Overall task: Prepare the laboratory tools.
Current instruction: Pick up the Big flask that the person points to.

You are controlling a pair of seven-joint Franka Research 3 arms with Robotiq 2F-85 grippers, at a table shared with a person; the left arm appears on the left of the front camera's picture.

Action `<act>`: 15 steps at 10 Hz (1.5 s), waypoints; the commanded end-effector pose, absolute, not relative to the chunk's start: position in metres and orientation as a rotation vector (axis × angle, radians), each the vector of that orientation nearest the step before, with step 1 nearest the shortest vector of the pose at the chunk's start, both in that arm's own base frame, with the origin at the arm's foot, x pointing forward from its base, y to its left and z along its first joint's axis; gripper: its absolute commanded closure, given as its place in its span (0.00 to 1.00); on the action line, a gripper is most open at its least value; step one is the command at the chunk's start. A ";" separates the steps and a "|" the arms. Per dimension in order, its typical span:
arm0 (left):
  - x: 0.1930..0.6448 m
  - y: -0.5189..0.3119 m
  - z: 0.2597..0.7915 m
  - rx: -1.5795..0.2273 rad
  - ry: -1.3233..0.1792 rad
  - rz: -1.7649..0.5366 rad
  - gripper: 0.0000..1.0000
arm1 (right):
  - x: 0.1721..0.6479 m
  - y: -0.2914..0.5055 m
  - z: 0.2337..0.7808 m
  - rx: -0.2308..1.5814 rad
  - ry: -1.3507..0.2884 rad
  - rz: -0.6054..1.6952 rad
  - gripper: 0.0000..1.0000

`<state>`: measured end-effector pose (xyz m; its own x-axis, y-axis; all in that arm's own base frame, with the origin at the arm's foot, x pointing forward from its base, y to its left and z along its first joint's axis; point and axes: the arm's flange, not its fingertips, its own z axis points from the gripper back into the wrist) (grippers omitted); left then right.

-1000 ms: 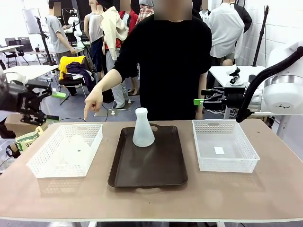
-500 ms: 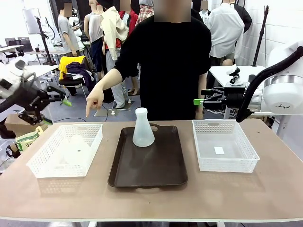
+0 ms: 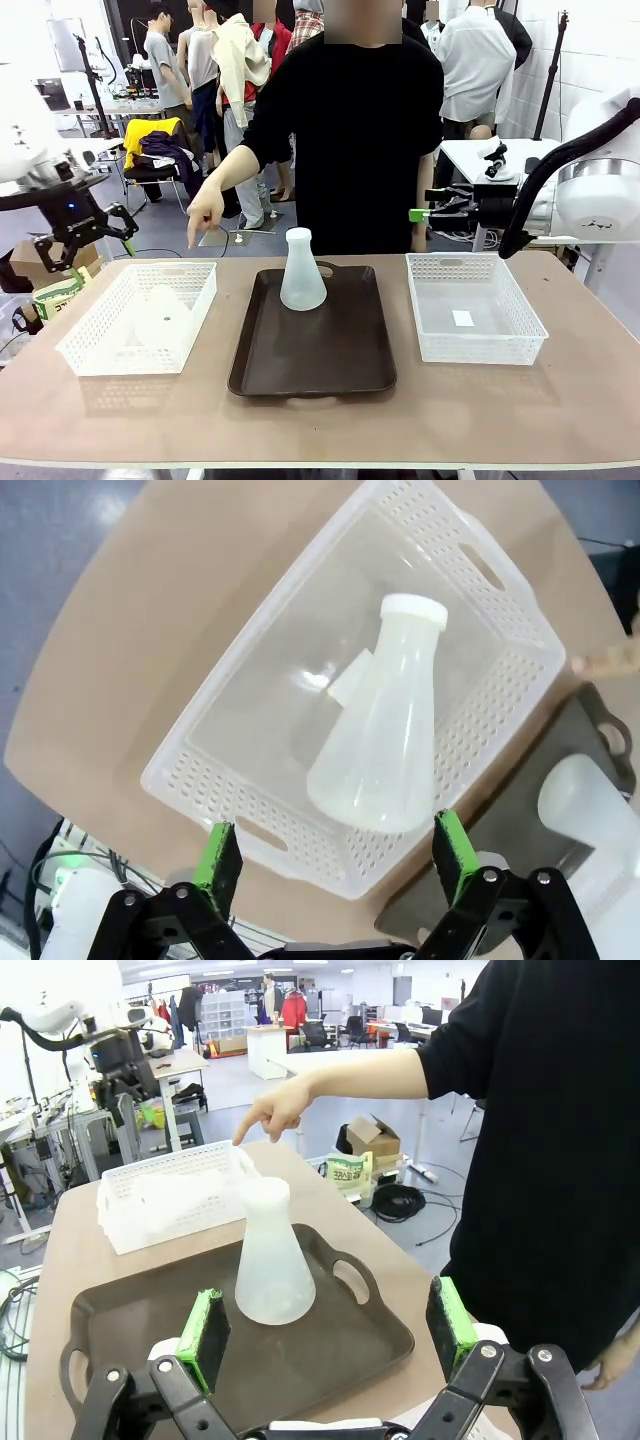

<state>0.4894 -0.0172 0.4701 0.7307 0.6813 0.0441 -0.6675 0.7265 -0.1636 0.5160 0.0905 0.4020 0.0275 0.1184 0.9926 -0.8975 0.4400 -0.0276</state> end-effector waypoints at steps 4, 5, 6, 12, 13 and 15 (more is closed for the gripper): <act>0.562 -0.023 0.420 -0.066 -0.109 0.762 0.00 | 0.516 0.092 0.403 0.774 -1.296 0.919 0.00; 0.573 -0.022 0.412 -0.055 -0.152 0.755 0.00 | 0.516 0.092 0.403 0.774 -1.296 0.919 0.00; 0.579 -0.023 0.403 -0.050 -0.178 0.742 0.00 | 0.516 0.092 0.403 0.774 -1.296 0.919 0.00; 0.604 -0.039 0.361 -0.024 -0.155 0.691 0.00 | 0.516 0.092 0.403 0.774 -1.296 0.919 0.00; 0.606 -0.041 0.356 -0.027 -0.157 0.680 0.00 | 0.516 0.092 0.403 0.774 -1.296 0.919 0.00; 0.611 -0.043 0.351 -0.021 -0.138 0.677 0.00 | 0.516 0.092 0.403 0.774 -1.296 0.919 0.00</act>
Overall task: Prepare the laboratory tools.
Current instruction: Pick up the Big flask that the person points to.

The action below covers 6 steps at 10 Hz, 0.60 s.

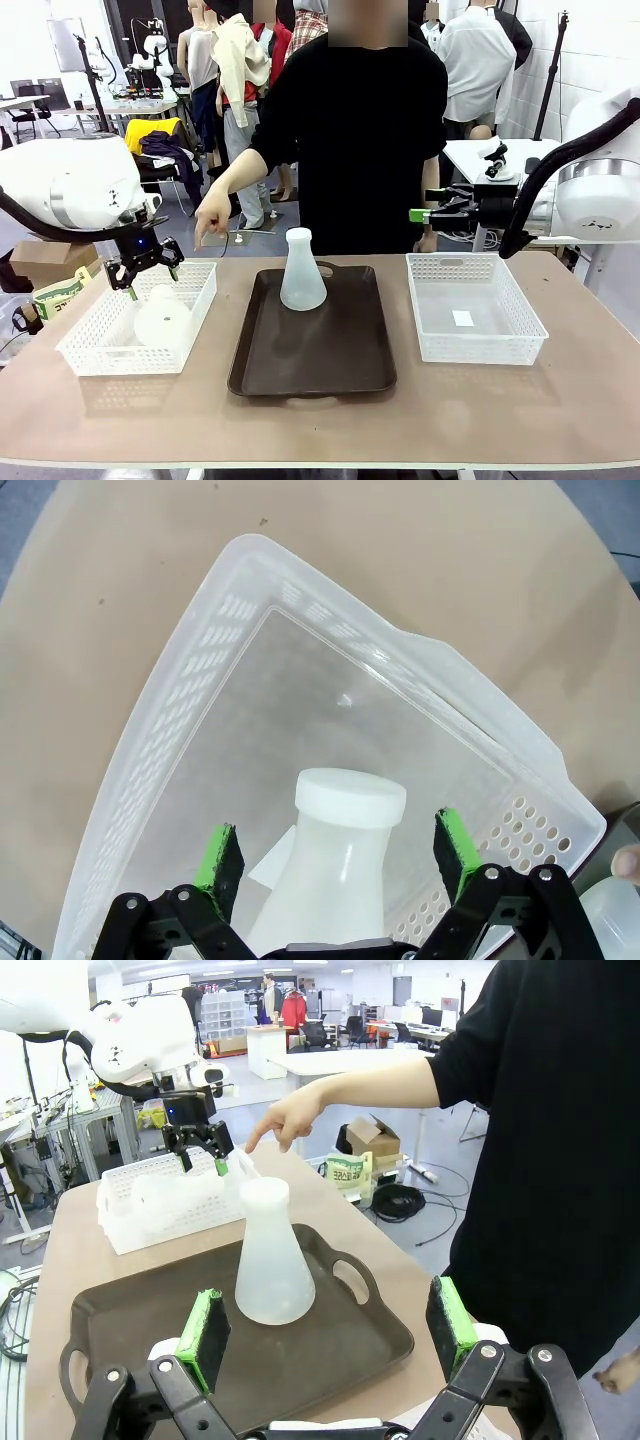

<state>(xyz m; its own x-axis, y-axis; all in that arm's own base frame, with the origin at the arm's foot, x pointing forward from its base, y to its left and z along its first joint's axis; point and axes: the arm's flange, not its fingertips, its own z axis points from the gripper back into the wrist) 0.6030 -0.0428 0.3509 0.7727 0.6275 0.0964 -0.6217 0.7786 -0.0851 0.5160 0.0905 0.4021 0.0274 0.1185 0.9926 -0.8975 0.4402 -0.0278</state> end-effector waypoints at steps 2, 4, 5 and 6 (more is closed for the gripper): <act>0.615 -0.045 0.344 -0.013 -0.118 0.672 0.00 | 0.516 0.092 0.403 0.774 -1.296 0.919 0.00; 0.618 -0.049 0.339 -0.017 -0.106 0.648 0.00 | 0.516 0.092 0.403 0.774 -1.296 0.919 0.00; 0.618 -0.050 0.336 -0.021 -0.077 0.639 0.00 | 0.516 0.092 0.403 0.774 -1.296 0.919 0.00; 0.618 -0.052 0.334 -0.021 -0.057 0.616 0.05 | 0.516 0.092 0.403 0.774 -1.296 0.919 0.00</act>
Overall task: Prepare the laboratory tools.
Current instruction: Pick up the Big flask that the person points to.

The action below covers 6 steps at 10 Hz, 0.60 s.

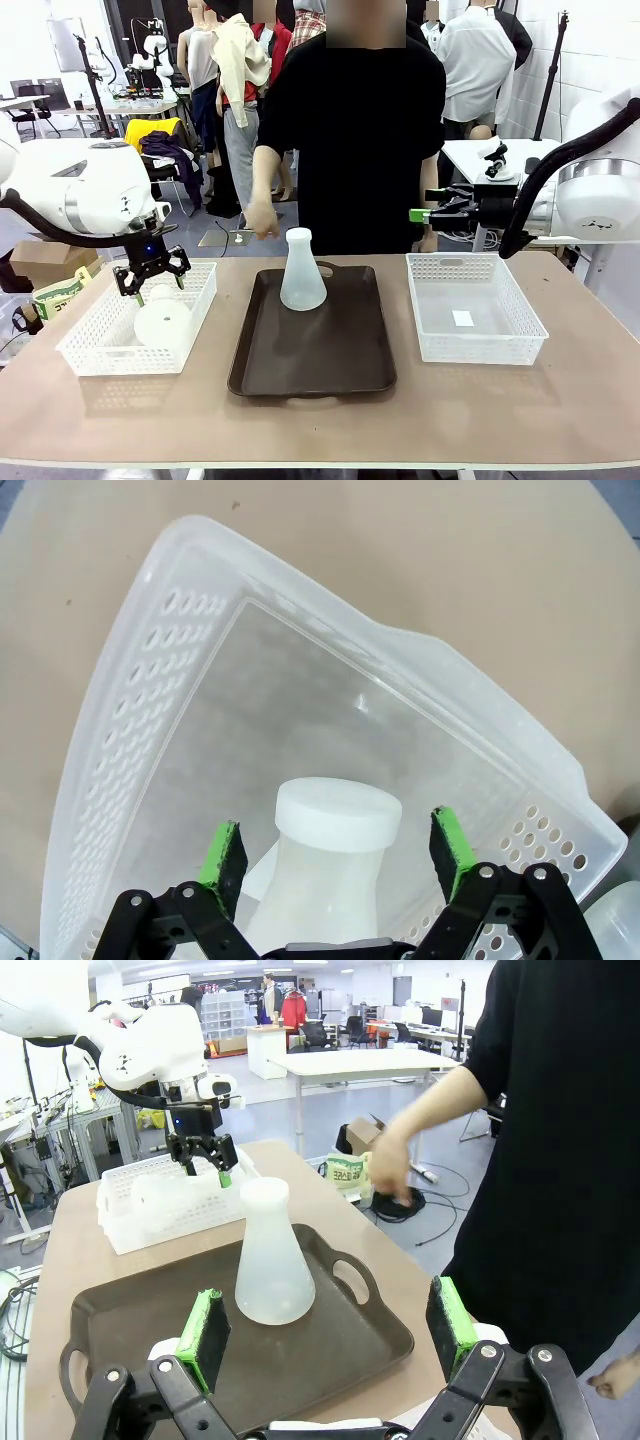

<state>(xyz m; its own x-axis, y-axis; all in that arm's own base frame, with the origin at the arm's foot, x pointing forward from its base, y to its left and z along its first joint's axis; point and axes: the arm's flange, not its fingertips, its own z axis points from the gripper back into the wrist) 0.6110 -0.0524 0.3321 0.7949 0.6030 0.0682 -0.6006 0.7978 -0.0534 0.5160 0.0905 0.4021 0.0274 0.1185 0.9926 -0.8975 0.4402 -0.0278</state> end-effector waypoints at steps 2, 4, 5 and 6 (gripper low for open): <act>0.618 -0.052 0.331 -0.006 -0.036 0.631 0.41 | 0.516 0.092 0.403 0.774 -1.296 0.919 0.00; 0.620 -0.051 0.327 -0.004 -0.030 0.631 0.78 | 0.516 0.092 0.403 0.774 -1.296 0.919 0.00; 0.620 -0.052 0.327 -0.008 -0.031 0.628 0.97 | 0.516 0.092 0.403 0.774 -1.296 0.919 0.00; 0.621 -0.052 0.327 -0.007 -0.033 0.628 1.00 | 0.516 0.092 0.403 0.774 -1.296 0.919 0.00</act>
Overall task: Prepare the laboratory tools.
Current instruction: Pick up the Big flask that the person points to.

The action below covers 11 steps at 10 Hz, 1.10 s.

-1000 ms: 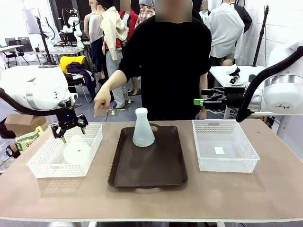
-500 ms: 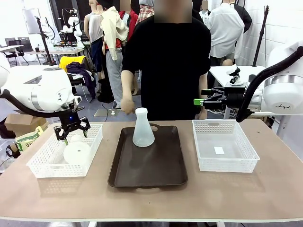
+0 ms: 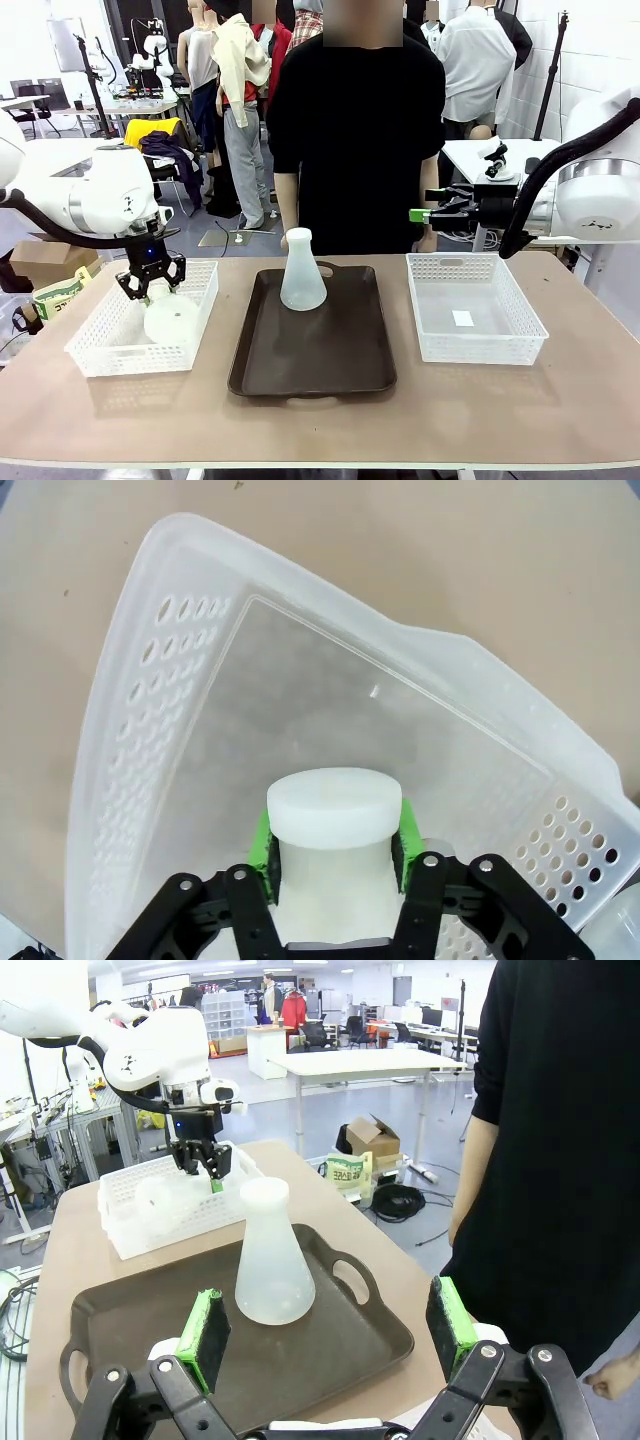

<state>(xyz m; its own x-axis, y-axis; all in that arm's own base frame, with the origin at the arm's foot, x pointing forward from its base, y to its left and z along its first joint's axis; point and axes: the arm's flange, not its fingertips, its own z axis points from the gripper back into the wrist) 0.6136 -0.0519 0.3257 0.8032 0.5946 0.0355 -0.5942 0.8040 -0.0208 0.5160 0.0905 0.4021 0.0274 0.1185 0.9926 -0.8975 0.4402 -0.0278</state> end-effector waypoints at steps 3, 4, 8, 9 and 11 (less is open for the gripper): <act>0.619 -0.051 0.324 -0.023 -0.026 0.677 1.00 | 0.516 0.092 0.403 0.774 -1.296 0.919 0.00; 0.615 -0.052 0.326 -0.009 -0.041 0.636 1.00 | 0.516 0.092 0.403 0.774 -1.296 0.919 0.00; 0.615 -0.052 0.326 -0.009 -0.041 0.636 1.00 | 0.516 0.092 0.403 0.774 -1.296 0.919 0.00; 0.615 -0.052 0.326 -0.009 -0.041 0.636 1.00 | 0.516 0.092 0.403 0.774 -1.296 0.919 0.00; 0.615 -0.052 0.326 -0.009 -0.041 0.636 1.00 | 0.516 0.092 0.403 0.774 -1.296 0.919 0.00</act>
